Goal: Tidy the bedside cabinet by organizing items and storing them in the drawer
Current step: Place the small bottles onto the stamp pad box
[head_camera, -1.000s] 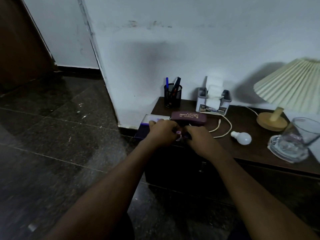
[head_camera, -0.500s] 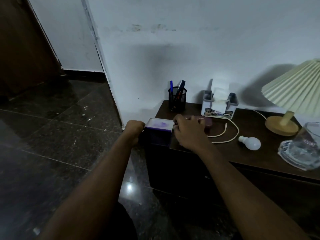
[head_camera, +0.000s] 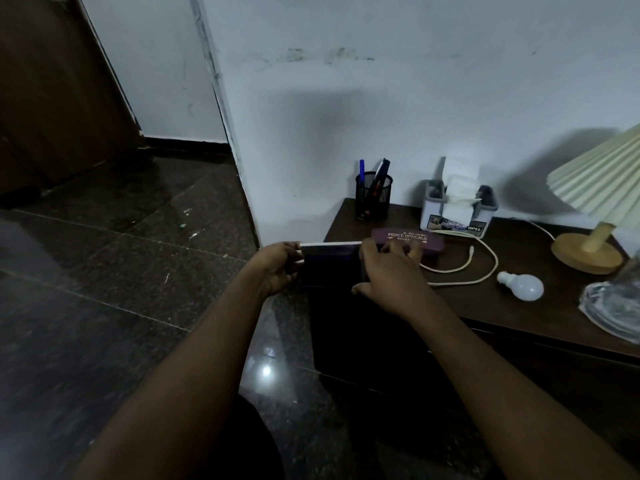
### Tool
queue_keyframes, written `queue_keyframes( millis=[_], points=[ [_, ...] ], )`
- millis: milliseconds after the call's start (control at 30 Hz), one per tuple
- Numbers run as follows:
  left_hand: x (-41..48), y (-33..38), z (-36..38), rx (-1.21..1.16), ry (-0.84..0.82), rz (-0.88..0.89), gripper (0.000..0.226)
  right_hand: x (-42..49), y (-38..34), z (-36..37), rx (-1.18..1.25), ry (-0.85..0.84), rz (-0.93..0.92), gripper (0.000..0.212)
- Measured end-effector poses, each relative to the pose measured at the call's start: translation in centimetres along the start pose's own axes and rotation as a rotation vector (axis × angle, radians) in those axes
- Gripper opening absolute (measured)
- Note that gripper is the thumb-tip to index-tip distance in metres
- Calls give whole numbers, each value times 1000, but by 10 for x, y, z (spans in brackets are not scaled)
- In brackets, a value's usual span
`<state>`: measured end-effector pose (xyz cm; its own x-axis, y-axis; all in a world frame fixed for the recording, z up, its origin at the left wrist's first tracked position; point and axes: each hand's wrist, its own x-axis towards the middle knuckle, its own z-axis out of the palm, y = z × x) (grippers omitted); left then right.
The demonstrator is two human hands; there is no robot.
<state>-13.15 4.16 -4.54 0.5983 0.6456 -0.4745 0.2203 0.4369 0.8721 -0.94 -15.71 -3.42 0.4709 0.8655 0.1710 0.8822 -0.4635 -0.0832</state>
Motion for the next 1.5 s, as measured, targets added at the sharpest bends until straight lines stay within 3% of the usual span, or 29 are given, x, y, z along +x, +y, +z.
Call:
queue_keyframes(
  millis=[133, 233, 300, 367, 500, 600, 667, 733, 833, 933, 1000, 1067, 1167, 1300, 1400, 1500],
  points=[
    [-1, 0, -6, -71, 2, -7, 18, -3, 2, -1, 18, 4, 17, 66],
    [-5, 0, -6, -26, -31, -2, 6, -5, 7, -4, 8, 32, 20, 43],
    [-7, -2, -7, 16, -56, -4, 3, -6, 9, -6, -30, 40, 28, 39],
    [-10, -3, -8, 60, -72, 2, 11, -6, 9, -4, -61, 65, 5, 43],
    [-10, -5, -7, 120, -54, 31, 31, -8, -1, 8, -65, 19, -115, 69],
    [-6, -10, -2, 177, 7, 68, 38, -9, -8, 15, -72, -49, -151, 56],
    [-2, -12, -2, 188, 24, 91, 35, -6, -9, 13, -2, -104, -119, 41],
    [0, -12, -2, 172, 17, 90, 31, -4, -3, 4, 139, -116, -58, 40],
    [3, -12, -1, 187, 8, 103, 34, -7, 29, -17, 169, 50, 106, 48],
    [4, -13, 7, 247, 26, 126, 43, -22, 69, -29, 123, 109, 242, 30],
    [1, -10, 16, 387, 98, 247, 51, -29, 85, -28, 181, 33, 250, 21],
    [-7, -7, 30, 687, 167, 481, 62, -33, 91, -26, 249, -51, 212, 18],
    [-28, -7, 63, 1029, -5, 714, 69, -37, 86, -24, 273, -131, 149, 26],
    [-40, -25, 106, 1367, -161, 834, 41, -35, 71, -14, 242, -82, 122, 16],
    [-42, -22, 119, 1462, -126, 789, 30, -33, 79, -20, 507, 60, 197, 8],
    [-44, -9, 105, 1230, -30, 823, 21, -32, 83, -20, 690, 231, 273, 3]
  ],
)
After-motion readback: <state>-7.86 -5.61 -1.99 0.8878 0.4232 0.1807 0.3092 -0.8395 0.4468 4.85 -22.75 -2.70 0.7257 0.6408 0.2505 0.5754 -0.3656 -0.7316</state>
